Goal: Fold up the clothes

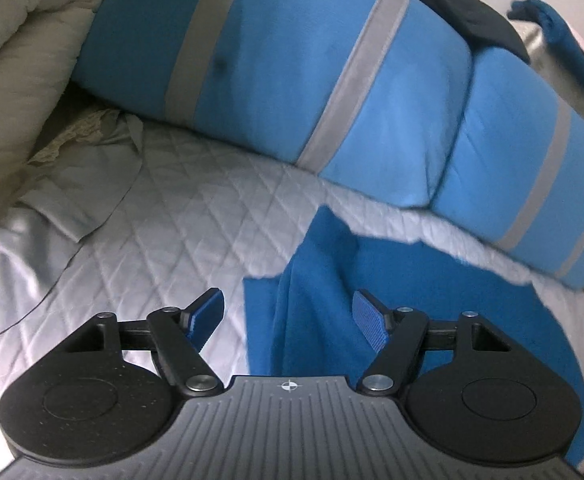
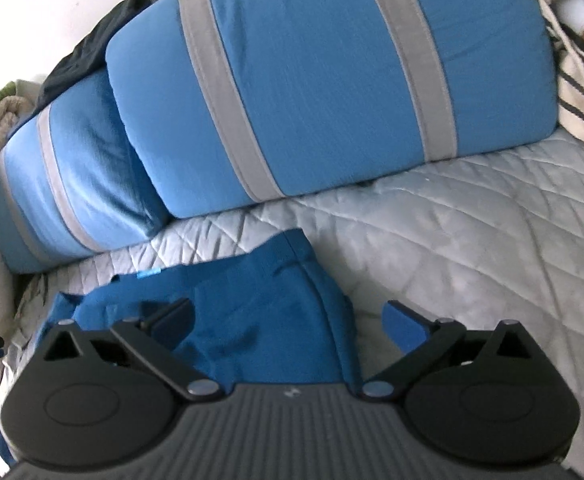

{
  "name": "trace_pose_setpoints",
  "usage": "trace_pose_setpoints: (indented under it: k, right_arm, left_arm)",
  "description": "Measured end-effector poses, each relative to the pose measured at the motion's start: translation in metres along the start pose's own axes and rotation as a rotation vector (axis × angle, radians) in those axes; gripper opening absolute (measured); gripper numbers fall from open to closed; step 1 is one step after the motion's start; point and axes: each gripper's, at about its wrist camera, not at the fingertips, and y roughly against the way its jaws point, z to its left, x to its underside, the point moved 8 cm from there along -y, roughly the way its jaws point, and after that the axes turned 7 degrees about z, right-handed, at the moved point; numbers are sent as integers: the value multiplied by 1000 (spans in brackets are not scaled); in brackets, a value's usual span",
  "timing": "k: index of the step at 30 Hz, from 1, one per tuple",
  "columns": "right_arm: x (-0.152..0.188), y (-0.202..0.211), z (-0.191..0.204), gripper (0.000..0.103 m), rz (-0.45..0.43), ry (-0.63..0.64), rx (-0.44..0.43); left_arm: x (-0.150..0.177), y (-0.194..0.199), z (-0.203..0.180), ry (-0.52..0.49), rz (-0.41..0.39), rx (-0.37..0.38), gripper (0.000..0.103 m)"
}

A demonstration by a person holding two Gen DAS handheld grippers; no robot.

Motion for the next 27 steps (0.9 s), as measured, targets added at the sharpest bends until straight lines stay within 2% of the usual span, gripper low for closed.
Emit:
trace_pose_setpoints:
  k: [6,14,16,17,18,19,21,22,23,25,27]
  right_arm:
    - [21,29,-17,103,15,-13,15]
    - [64,54,-22,103,104,22,-67]
    - [74,54,-26,102,118,37,-56]
    - [80,54,-28,102,125,44,-49]
    - [84,54,-30,100,135,32,-61]
    - [89,53,-33,95,147,17,-75]
    - [98,54,-32,82,168,10,-101]
    - [102,54,-31,78,178,7,-114]
    - [107,55,-31,68,188,4,-127]
    - [115,54,-28,36,210,24,-122]
    - [120,55,-29,19,220,33,-104]
  left_arm:
    - [34,13,6,-37,69,47,71]
    - [75,23,12,-67,161,115,70]
    - [82,22,13,-58,180,140,69]
    - [84,22,14,-48,183,153,64]
    - [86,23,15,-39,187,168,55]
    - [88,24,15,-31,192,185,50]
    - [91,27,15,-23,199,212,33]
    - [93,29,15,-27,201,215,29]
    - [94,30,15,-32,203,218,22]
    - [98,33,15,-40,206,225,12]
    - [100,37,16,-48,206,224,8]
